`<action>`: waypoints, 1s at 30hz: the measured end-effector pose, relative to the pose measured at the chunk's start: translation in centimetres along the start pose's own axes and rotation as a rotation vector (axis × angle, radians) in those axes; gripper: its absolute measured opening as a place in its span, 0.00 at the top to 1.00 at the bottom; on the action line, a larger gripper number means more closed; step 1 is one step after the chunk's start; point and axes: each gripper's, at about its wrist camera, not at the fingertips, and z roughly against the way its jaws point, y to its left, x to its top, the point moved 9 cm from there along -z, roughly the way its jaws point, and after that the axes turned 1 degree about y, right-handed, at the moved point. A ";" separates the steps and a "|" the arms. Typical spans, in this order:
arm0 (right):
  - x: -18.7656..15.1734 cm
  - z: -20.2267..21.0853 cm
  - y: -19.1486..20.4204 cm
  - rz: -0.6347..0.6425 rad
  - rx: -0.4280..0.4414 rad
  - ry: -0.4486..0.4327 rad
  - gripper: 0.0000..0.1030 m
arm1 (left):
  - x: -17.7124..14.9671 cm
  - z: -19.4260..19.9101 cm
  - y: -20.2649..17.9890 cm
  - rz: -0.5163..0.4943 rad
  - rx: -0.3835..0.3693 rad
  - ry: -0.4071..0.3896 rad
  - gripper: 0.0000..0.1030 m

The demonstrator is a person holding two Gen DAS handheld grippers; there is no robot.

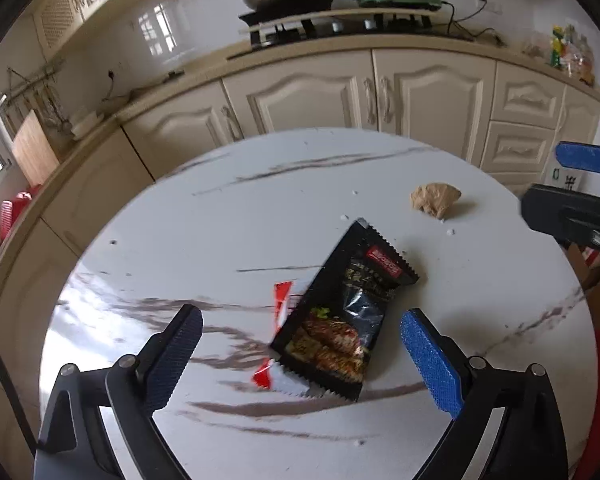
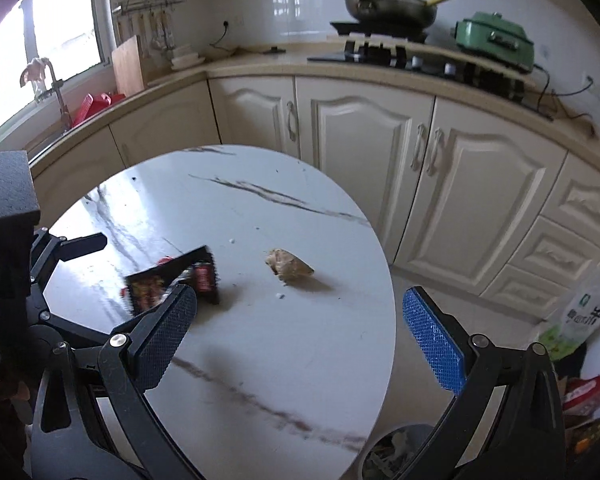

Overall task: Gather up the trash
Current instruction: 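Grasp the black snack packet with the left tool, then grasp the brown ginger lump with the right tool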

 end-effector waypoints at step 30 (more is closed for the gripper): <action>0.4 -8.8 2.6 0.162 0.053 0.148 0.50 | 0.1 1.9 8.8 0.253 -0.176 -0.031 0.81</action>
